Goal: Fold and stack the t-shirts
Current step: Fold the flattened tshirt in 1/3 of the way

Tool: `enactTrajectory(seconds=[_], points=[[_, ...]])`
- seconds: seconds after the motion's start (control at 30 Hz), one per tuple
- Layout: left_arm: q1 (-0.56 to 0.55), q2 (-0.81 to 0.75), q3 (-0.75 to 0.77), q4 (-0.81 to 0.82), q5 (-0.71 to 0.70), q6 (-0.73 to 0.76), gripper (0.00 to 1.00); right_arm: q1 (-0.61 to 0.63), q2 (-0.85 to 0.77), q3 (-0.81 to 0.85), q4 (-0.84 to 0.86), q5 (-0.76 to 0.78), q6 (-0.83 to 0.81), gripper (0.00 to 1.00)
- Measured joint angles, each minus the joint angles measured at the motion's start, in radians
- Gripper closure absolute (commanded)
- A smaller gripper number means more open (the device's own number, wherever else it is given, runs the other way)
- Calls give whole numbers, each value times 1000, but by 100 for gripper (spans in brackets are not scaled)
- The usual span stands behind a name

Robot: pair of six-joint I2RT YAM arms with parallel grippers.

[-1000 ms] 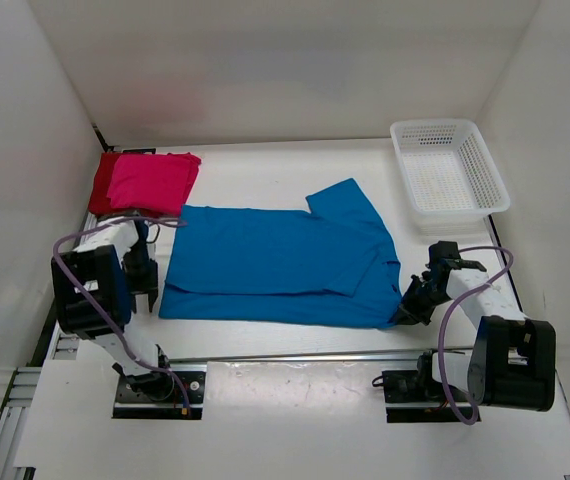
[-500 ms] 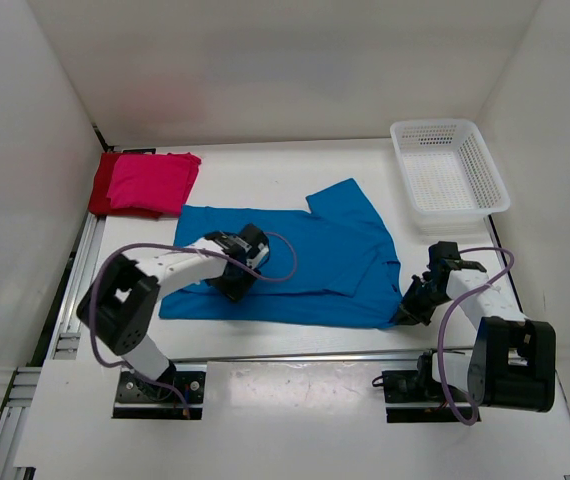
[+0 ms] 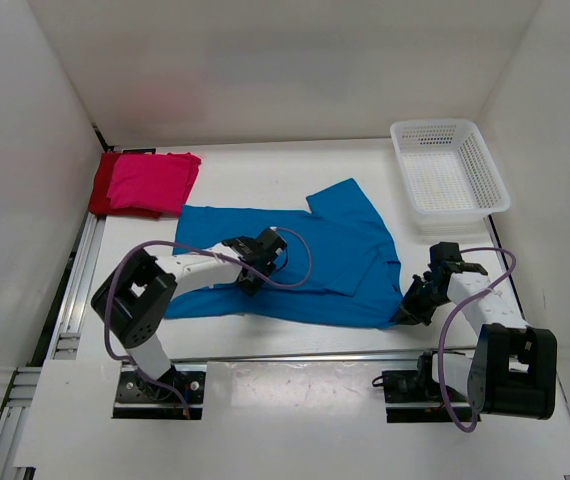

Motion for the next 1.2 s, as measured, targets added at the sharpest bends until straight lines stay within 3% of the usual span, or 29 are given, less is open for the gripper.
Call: enactTrajectory(seconds=[0.27,0.57,0.83,1.0,1.13,1.2], points=[[52,51,59,23,-43,-1,16,0,0,0,2,0,0,90],[92,5,47,-2,-20,-1,9,0,-32,-3,-2,32,5,96],[261,3,66,-66,-1,-1,9,0,-38,-3,-9,64,5,96],[360,81,156,-109,22,0,10,0,-38,-1,-11,68,7,96],[443,90,261,-220,138,0,3,0,-38,-1,-12,79,10,96],[505,80,313,-285,216,0,4,0,-38,-1,-13,86,17,96]])
